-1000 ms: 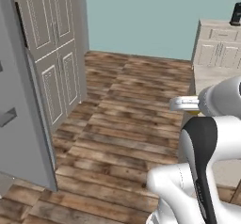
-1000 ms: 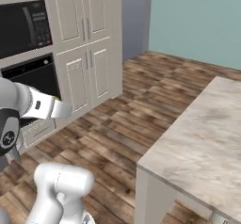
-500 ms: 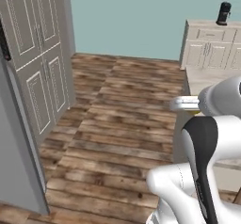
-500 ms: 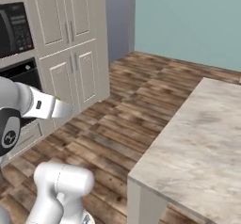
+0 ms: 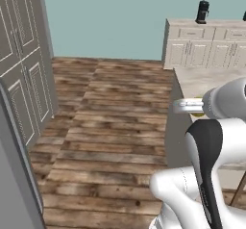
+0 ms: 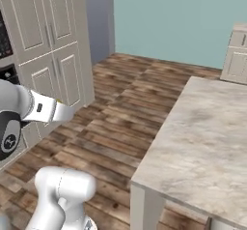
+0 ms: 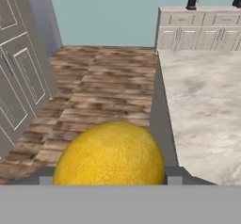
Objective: Place one lemon and one steak in each tupperware on the nearby counter, to pack two identical lunches.
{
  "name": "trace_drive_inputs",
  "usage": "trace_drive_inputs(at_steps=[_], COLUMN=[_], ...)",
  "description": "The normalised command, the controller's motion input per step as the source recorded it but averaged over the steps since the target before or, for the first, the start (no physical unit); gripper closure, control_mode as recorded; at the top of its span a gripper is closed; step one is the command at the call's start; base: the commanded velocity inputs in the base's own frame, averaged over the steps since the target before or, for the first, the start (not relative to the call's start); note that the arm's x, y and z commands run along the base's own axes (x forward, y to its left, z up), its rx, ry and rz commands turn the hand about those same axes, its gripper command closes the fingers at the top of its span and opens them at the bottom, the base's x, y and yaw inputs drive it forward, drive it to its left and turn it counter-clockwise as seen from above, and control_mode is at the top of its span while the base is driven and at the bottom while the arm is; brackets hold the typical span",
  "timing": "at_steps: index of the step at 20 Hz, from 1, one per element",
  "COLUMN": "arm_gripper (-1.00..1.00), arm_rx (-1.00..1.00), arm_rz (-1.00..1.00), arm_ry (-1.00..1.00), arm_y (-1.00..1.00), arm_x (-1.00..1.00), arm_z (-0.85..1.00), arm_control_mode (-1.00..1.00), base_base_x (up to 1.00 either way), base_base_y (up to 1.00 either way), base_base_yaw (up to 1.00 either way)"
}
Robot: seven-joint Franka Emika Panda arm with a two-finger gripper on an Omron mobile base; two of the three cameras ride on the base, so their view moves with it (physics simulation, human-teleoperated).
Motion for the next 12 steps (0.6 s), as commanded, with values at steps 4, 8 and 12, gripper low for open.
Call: trace_drive_inputs(at_steps=[4,8,12], arm_gripper=[1.00,1.00,1.00], arm_rx=[0.00,0.00,0.00], arm_rz=[0.00,0.00,0.00], arm_ry=[0.00,0.00,0.00], arm_y=[0.00,0.00,0.00], arm_x=[0.00,0.00,0.00], arm_z=[0.00,0.00,0.00], arm_control_mode=[1.00,1.00,1.00], base_base_x=[0.65,0.34,0.00], base_base_y=[0.39,0.54,0.78], base_base_yaw=[-0.28,-0.25,-0.18])
